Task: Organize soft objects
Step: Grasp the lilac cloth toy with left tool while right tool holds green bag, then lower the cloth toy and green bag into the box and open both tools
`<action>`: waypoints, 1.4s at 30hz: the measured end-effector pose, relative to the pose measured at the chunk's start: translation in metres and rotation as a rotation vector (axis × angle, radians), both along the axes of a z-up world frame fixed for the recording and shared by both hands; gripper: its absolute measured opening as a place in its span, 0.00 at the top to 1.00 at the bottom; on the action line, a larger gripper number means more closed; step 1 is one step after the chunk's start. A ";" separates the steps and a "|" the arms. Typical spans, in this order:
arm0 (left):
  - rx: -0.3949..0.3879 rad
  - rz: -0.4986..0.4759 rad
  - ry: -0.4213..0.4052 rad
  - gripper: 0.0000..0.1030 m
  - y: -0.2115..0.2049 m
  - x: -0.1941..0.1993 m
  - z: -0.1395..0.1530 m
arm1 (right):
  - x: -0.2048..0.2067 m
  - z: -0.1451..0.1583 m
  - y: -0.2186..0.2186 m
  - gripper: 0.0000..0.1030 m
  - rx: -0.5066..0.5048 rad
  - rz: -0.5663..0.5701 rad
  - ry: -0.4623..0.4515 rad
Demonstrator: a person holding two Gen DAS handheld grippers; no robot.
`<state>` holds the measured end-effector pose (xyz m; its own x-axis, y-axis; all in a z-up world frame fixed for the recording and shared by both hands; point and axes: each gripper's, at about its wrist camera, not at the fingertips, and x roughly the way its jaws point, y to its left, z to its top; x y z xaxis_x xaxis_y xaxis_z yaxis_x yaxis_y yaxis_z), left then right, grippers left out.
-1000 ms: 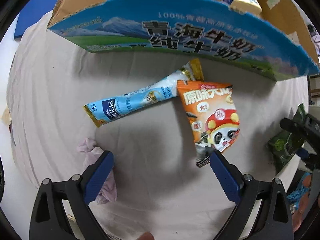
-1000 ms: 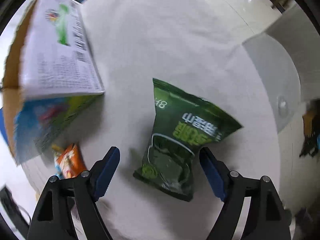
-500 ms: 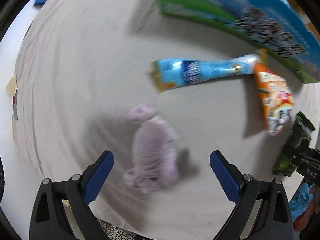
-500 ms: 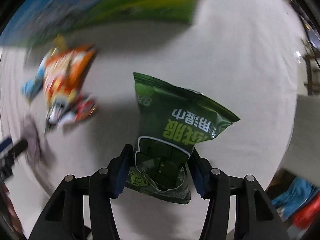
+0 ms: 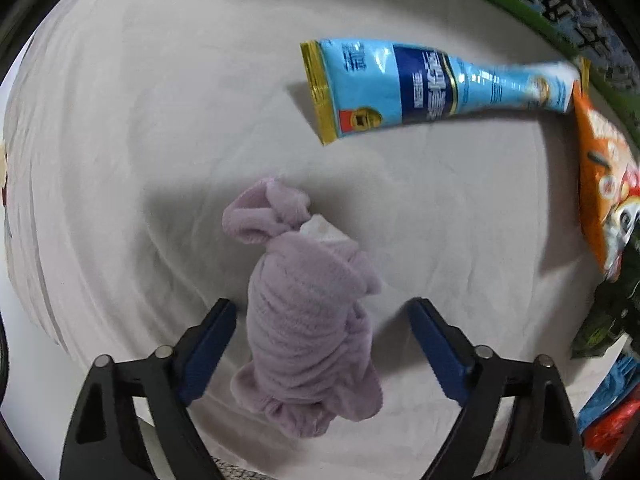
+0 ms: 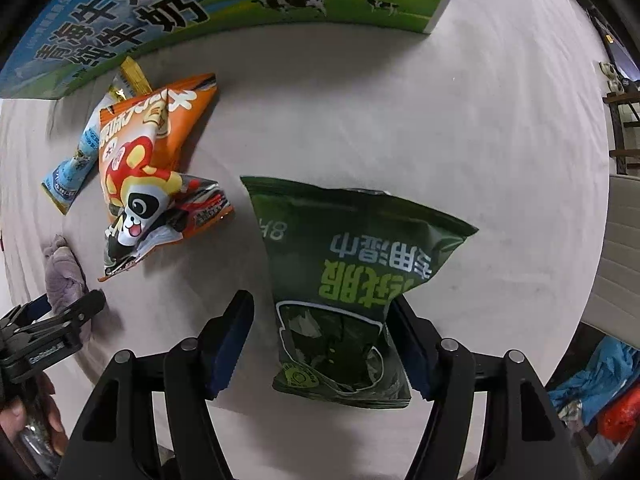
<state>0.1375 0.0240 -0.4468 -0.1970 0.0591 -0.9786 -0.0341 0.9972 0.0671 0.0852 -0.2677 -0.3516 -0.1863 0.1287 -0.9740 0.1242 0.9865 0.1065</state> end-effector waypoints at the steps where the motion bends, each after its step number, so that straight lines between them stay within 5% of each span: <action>1: -0.015 0.003 -0.002 0.26 -0.003 0.002 0.000 | 0.003 -0.005 0.000 0.32 -0.001 -0.007 0.003; 9: 0.011 -0.030 -0.027 0.65 -0.026 0.015 0.010 | 0.021 -0.023 0.015 0.33 -0.040 -0.001 0.008; 16: 0.012 -0.031 -0.048 0.68 -0.023 0.016 0.016 | 0.014 -0.019 0.018 0.57 -0.080 0.012 -0.016; 18: 0.008 -0.035 -0.061 0.68 -0.005 0.002 0.057 | 0.011 -0.020 0.016 0.59 -0.075 0.010 -0.021; 26: -0.042 -0.093 -0.144 0.68 -0.036 -0.001 0.113 | -0.001 -0.005 0.017 0.63 -0.031 -0.004 -0.047; 42: -0.206 -0.185 -0.345 0.67 -0.094 0.038 0.247 | 0.016 0.146 -0.018 0.64 0.101 -0.066 -0.304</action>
<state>0.1760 -0.0699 -0.2002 0.1385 -0.1409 -0.9803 0.1605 0.9799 -0.1182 0.1016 -0.2862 -0.2058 0.1233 0.2291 -0.9656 0.1348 0.9601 0.2450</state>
